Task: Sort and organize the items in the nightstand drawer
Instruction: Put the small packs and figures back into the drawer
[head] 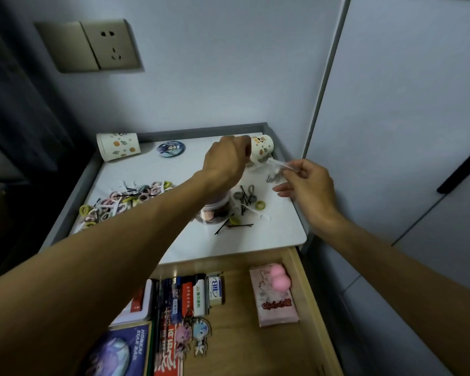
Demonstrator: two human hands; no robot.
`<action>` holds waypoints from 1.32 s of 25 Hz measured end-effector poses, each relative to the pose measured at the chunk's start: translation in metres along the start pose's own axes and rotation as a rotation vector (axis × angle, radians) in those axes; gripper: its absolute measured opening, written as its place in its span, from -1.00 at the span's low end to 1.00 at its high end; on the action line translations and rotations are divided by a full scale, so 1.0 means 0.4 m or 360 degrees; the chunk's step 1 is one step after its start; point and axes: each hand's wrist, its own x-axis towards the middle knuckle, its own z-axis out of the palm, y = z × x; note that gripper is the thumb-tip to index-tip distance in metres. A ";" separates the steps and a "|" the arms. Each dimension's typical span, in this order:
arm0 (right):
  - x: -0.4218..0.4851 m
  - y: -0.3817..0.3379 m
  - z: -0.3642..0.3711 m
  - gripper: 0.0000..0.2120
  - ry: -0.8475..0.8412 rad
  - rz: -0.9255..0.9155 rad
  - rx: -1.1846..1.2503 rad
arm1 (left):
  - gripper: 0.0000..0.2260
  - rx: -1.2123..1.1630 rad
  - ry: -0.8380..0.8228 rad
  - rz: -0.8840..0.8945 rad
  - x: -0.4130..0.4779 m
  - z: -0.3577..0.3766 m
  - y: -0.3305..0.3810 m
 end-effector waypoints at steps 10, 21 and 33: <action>-0.253 -0.114 0.018 -0.74 -0.0490 -0.0094 0.0232 | -0.95 -0.1736 -0.0227 -0.0487 -0.350 -0.233 -0.017; -0.366 0.205 0.076 -0.74 -0.0778 -0.0053 -0.0667 | -0.84 -0.1857 -0.0710 -0.1164 -0.631 -0.096 -0.182; -0.347 0.264 0.137 -0.78 -0.0710 -0.0498 -0.1536 | -0.84 -0.1648 -0.0880 -0.1104 -0.640 -0.010 -0.217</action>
